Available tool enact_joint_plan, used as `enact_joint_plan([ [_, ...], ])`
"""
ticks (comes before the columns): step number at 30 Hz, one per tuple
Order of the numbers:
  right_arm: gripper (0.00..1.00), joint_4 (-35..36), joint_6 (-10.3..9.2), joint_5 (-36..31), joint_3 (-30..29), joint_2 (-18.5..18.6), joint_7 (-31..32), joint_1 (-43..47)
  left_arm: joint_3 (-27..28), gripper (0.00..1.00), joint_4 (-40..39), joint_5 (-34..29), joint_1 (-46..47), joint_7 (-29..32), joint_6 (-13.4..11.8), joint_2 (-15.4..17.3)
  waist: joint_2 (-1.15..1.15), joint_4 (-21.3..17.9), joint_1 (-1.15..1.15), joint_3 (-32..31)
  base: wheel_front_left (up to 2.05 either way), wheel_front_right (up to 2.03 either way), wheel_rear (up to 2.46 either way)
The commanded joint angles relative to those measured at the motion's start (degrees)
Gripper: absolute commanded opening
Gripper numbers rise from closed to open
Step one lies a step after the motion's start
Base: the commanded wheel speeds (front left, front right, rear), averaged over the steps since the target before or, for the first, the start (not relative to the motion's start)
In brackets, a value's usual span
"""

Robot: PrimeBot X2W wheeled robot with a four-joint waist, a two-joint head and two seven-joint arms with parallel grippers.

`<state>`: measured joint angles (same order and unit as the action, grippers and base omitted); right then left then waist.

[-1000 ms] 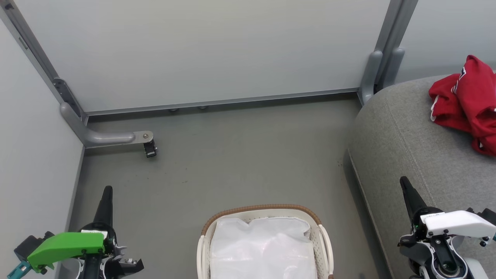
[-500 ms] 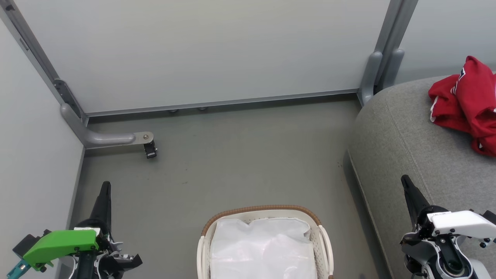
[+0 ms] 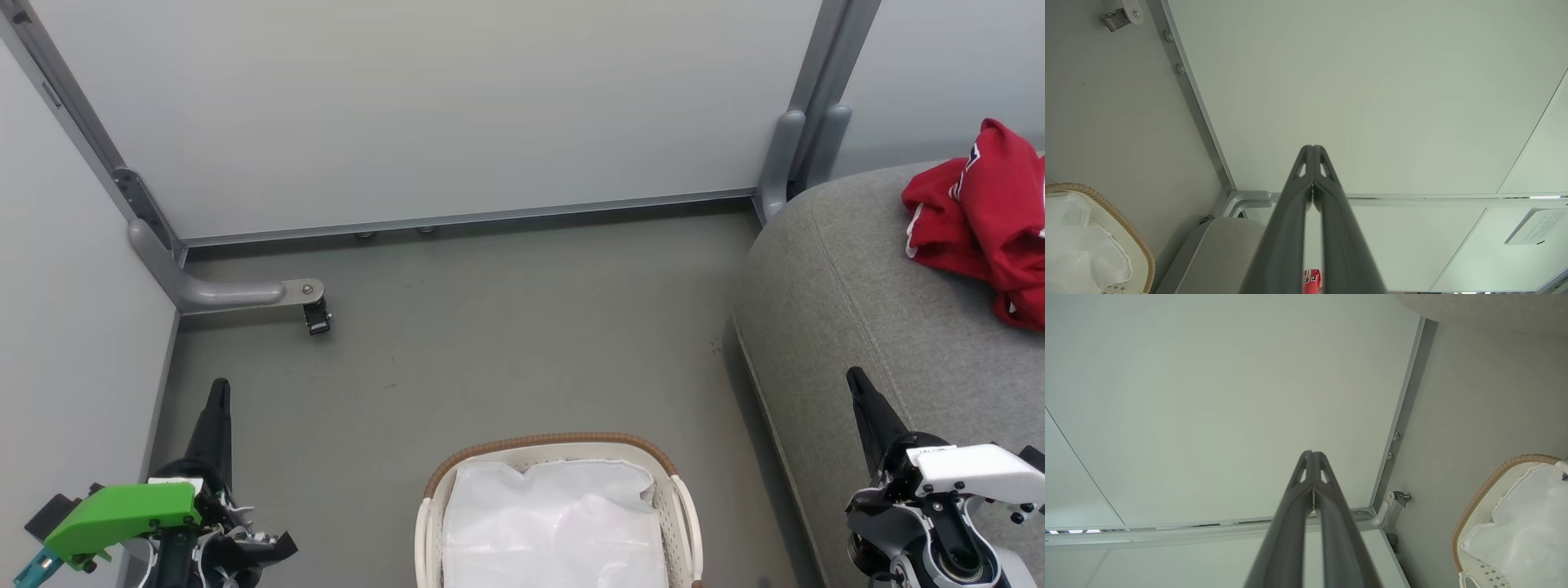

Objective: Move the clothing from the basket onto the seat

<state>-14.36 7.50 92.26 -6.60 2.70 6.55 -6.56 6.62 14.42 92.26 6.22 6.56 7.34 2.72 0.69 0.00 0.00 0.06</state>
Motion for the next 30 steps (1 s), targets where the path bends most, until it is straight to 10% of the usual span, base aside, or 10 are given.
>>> enact_joint_plan([
  [1, 0.0, 0.19, -0.02, 0.19, -0.12, 0.34, 0.25, 0.09, 0.12, 0.0, -0.21, 0.18, 0.67, 0.23, 0.29, 0.29, -0.69, 0.0, 0.0, 0.0, 0.0, 0.0, 0.0],
  [30, 0.0, 0.19, -0.02, 0.19, -0.11, 0.34, 0.24, 0.09, 0.11, 0.0, -0.23, 0.19, 0.66, 0.22, 0.29, 0.29, -0.69, 0.0, 0.0, 0.0, 0.0, 0.0, 0.0],
])
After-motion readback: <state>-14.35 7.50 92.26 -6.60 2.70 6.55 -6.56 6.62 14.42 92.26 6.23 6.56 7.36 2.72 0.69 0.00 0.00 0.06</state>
